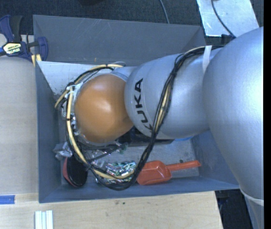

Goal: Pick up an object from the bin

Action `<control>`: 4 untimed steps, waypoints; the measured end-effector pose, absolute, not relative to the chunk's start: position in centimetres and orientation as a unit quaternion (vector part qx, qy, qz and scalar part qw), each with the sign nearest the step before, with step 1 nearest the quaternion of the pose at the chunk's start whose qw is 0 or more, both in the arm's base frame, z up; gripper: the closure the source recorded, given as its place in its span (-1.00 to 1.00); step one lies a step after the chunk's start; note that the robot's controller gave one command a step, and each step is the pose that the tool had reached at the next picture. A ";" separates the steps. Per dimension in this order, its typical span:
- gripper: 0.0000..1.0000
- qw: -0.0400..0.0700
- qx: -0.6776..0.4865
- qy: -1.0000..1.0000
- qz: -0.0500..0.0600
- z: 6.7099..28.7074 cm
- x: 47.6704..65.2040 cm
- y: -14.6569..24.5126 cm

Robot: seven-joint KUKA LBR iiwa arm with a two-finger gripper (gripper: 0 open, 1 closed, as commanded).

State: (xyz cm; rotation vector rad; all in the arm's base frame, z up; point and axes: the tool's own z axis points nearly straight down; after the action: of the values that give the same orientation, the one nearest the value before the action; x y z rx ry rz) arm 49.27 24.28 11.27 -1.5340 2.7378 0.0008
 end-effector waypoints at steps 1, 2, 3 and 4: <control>-1.00 0.004 -0.421 0.907 -0.001 7.0 49.6 23.9; 1.00 0.008 -0.703 0.711 -0.001 7.1 49.8 24.5; 1.00 0.007 -0.702 0.712 -0.001 7.1 49.8 24.5; 1.00 0.007 -0.701 0.713 0.000 7.4 49.7 24.5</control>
Offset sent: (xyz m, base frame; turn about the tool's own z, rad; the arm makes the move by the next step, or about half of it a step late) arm 0.0022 0.0018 -0.0427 -0.5393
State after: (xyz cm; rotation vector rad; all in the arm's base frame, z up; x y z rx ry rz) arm 49.70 24.50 7.37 -2.1909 2.2308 0.0005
